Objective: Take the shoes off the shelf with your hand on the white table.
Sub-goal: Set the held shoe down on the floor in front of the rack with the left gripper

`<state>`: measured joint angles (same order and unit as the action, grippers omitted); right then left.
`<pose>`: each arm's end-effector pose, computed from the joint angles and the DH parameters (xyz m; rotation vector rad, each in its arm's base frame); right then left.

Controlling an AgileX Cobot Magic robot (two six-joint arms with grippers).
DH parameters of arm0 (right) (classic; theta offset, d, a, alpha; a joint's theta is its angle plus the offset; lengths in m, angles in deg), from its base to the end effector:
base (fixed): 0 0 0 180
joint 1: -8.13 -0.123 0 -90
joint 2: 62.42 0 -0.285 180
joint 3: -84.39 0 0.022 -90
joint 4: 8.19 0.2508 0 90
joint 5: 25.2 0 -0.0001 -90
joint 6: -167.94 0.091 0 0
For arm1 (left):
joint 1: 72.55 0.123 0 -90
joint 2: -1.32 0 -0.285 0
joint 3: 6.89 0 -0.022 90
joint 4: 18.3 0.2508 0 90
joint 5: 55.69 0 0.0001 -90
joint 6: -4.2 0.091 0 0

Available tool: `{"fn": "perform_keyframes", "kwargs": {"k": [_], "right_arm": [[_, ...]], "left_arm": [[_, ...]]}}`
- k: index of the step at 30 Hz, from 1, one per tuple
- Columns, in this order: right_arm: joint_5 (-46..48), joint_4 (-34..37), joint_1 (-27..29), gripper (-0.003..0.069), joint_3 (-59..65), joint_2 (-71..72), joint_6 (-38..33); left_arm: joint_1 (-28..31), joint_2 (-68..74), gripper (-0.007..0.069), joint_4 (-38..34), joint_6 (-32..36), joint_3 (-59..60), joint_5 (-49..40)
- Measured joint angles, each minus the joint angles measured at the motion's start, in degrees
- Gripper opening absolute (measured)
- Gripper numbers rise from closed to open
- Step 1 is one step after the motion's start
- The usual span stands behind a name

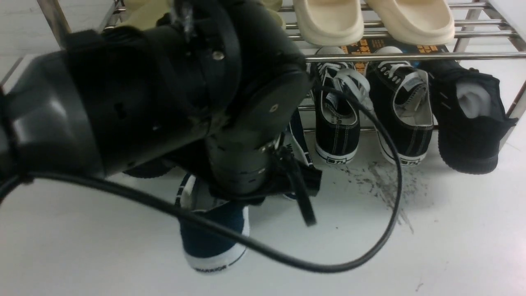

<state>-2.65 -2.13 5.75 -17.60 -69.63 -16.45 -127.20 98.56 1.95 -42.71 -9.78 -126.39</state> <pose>0.0518 0.0058 0.1739 -0.0470 1.8789 0.0811 0.2044 -0.2368 0.3260 0.2825 2.6948 0.0266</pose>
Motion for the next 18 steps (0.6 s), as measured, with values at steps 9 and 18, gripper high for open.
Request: {"fn": "perform_keyframes", "kwargs": {"k": [9,18], "right_arm": [[0.00,0.00,0.00,0.0240,0.00,0.00,0.00],[0.00,0.00,0.00,0.0240,0.00,0.00,0.00]], "left_arm": [[-0.29,-5.35,0.0029,0.16,-7.74,11.80,0.17],[-0.45,-4.08,0.0031,-1.23,-12.78,24.23,19.11]]}}
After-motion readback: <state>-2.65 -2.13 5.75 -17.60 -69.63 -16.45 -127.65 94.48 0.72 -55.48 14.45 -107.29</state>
